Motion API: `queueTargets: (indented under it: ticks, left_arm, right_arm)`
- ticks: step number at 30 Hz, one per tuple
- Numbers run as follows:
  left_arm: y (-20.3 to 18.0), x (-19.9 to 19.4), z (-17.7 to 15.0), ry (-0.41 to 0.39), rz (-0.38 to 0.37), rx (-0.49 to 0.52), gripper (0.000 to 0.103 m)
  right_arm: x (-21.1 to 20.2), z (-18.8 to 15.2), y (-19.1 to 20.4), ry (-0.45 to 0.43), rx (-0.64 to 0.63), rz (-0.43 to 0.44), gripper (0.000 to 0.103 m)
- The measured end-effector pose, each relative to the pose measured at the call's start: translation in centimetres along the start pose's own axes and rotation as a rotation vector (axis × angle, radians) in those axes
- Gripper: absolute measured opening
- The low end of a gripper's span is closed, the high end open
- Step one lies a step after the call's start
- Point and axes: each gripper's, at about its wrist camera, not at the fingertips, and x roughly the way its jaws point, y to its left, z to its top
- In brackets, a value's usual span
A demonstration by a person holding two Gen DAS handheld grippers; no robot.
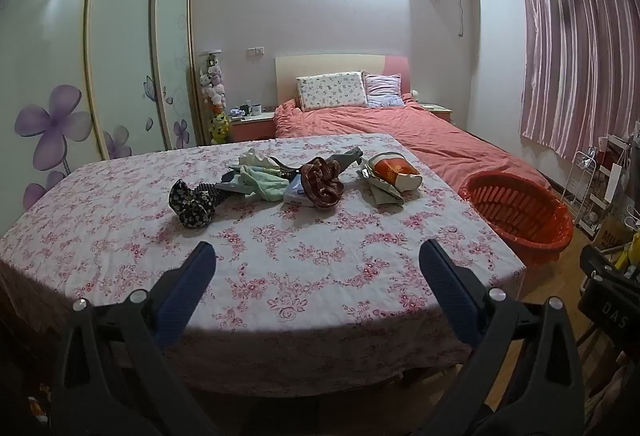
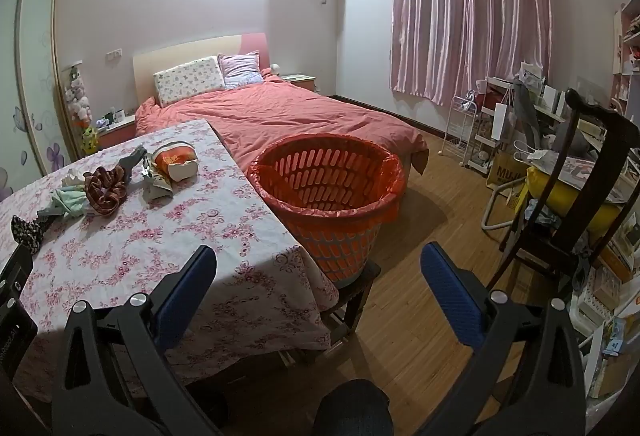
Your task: Collect trash
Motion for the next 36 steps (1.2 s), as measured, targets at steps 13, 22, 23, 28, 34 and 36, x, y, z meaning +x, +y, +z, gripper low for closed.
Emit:
queueTargets:
  ticks: [13, 22, 23, 28, 34, 36]
  left_arm:
    - [-0.03, 0.01, 0.00, 0.001, 0.000, 0.001, 0.099]
    - [0.00, 0.00, 0.00, 0.001, -0.001, 0.001, 0.099]
    - [-0.01, 0.00, 0.00, 0.000, -0.001, 0.001, 0.099]
    - [0.01, 0.03, 0.00, 0.001, -0.001, 0.001, 0.099]
    - [0.00, 0.01, 0.00, 0.001, 0.001, 0.001, 0.099]
    - [0.00, 0.02, 0.01, 0.001, 0.001, 0.001, 0.099]
  right_arm:
    - [-0.09, 0.07, 0.08, -0.001, -0.002, -0.001, 0.101]
    - [-0.13, 0.13, 0.08, -0.003, -0.003, -0.002, 0.101]
    - [-0.14, 0.14, 0.07, -0.003, -0.003, -0.001, 0.101]
    - [-0.17, 0.18, 0.05, -0.004, -0.003, -0.001, 0.101]
    - [-0.21, 0.18, 0.05, -0.005, -0.003, -0.001, 0.101]
    - [-0.21, 0.18, 0.06, -0.005, -0.003, -0.001, 0.101]
